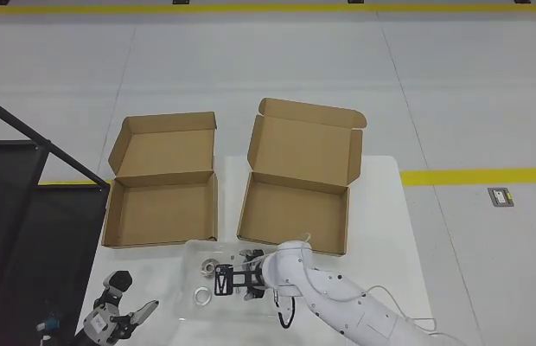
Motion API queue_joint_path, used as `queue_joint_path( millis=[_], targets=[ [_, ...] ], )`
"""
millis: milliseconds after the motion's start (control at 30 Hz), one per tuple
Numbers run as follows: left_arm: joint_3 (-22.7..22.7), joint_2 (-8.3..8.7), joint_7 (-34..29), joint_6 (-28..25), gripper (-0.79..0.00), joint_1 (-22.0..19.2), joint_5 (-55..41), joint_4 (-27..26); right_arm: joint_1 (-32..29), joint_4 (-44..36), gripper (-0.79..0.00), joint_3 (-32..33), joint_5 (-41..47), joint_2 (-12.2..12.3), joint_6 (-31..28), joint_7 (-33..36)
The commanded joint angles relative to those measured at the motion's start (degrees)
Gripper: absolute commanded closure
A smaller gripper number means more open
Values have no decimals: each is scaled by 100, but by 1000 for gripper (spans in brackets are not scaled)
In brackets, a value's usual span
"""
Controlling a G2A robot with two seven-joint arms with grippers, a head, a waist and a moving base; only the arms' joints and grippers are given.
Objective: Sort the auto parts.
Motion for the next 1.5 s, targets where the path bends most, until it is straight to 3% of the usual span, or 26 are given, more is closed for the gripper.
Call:
queue_joint_path(
  millis=[0,100,133,167,200,233,267,600,967,1467],
  targets=[
    [0,0,0,-2,-785,0,1,0,51,163,-785,-33,14,-51,29,77],
    [0,0,0,-2,-785,0,1,0,125,348,-785,-59,70,-121,-25,33],
    [0,0,0,-2,-785,0,1,0,146,414,-723,-55,73,-137,-27,8],
    [0,0,0,-2,-785,0,1,0,157,461,-542,-55,71,-153,-14,-5],
    [0,0,0,-2,-785,0,1,0,164,487,-249,-57,64,-167,-9,-34],
    [0,0,0,-2,-785,0,1,0,169,514,-58,-48,53,-176,4,-65],
    [0,0,0,-2,-785,0,1,0,171,530,0,-41,34,-183,14,-86],
    [0,0,0,-2,-785,0,1,0,-53,72,0,167,-350,-94,141,-156],
    [0,0,0,-2,-785,0,1,0,-1261,-2519,0,1195,-1138,489,-106,-341],
    [0,0,0,-2,-785,0,1,0,-1462,-2536,0,1322,-1099,522,67,-493]
  ],
)
